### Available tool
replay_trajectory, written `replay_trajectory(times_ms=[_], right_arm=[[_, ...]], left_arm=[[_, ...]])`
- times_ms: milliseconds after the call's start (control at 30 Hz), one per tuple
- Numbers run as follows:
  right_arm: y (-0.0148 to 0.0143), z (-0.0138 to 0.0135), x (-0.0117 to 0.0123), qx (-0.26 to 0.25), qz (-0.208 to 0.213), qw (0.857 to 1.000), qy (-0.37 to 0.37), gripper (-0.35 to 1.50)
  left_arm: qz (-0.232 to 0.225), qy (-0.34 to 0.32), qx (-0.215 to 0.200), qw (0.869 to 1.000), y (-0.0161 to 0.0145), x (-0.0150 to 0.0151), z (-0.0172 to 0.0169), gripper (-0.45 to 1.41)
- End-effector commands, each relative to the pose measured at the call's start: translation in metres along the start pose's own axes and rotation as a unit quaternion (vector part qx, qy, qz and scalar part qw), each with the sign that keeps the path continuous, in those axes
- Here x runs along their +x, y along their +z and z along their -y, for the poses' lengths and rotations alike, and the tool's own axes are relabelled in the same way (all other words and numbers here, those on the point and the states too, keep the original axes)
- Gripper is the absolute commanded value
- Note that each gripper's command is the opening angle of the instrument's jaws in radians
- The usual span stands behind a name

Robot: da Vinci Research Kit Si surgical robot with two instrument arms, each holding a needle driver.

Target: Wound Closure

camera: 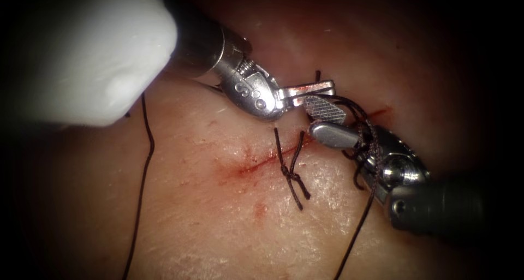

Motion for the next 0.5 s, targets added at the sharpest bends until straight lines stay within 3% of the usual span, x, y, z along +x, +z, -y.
replay_trajectory(times_ms=[33,233,500], right_arm=[[-0.0005,-0.0005,-0.0007,-0.009,0.0,1.0,-0.004,1.25],[-0.0015,-0.0011,0.0,-0.023,-0.009,1.0,-0.017,1.23],[-0.0015,-0.001,-0.0003,-0.021,-0.002,1.0,-0.02,1.21]], left_arm=[[-0.002,-0.001,0.002,1.0,0.0004,-0.0004,-0.001,-0.45],[-0.009,-0.001,0.002,1.0,0.0008,0.0005,-0.0023,-0.45],[-0.016,0.004,0.0,1.0,-0.0008,0.0017,-0.0028,-0.45]])
